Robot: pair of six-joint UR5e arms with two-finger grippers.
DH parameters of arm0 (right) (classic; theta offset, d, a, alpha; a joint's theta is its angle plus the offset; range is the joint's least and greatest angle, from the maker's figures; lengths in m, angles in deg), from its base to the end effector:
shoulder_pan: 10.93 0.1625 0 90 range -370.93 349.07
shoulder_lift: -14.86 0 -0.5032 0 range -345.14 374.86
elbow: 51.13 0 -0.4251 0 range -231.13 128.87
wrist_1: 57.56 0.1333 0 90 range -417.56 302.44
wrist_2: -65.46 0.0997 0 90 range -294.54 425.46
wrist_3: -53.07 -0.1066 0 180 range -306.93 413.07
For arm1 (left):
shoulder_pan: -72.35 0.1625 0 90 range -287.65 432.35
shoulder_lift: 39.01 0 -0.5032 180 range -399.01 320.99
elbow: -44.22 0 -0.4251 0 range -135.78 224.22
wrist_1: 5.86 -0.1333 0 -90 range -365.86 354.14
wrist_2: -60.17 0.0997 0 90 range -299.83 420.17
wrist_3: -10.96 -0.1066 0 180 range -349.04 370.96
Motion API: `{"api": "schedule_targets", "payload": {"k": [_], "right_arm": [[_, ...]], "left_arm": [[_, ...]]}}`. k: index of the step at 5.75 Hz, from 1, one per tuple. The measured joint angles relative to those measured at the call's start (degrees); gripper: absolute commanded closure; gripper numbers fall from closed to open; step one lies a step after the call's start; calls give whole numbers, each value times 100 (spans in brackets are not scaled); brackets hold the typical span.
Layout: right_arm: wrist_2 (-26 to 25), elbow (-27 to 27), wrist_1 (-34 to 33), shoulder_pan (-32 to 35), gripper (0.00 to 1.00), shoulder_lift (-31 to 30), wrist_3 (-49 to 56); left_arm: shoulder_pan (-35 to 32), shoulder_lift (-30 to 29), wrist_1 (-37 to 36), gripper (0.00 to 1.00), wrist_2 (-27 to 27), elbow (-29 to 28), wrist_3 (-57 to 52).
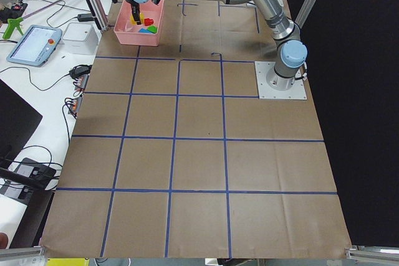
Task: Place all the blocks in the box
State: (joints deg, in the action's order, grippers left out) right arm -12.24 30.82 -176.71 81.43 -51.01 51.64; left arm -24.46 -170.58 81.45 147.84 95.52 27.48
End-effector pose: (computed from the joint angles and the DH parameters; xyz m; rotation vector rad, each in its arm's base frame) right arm 0.1861 -0.7278 0.4251 -0.0594 2.9025 -0.3220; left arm -0.2384 -0.8354 0.4109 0.2627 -3.0912 -0.0175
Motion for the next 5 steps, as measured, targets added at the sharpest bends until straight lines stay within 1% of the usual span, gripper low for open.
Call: {"api": "schedule_targets", "payload": {"k": [1, 2, 3, 4, 5], "right_arm": [[-447, 49, 1152, -158, 0, -484, 497], [-784, 63, 2105, -184, 0, -947, 567], [-903, 73, 2812, -133, 0, -1397, 412], [-941, 176, 3258, -12, 0, -1801, 254], [-953, 546, 3404, 104, 0, -2223, 197]], "left_arm": [[-231, -215, -220, 81, 0, -20, 286], [-401, -444, -471, 81, -1, -23, 500], [-516, -640, -665, 39, -3, -16, 654], [-601, -750, -759, 1, -2, -1, 777], [-706, -807, -908, 0, 26, 10, 895]]}}
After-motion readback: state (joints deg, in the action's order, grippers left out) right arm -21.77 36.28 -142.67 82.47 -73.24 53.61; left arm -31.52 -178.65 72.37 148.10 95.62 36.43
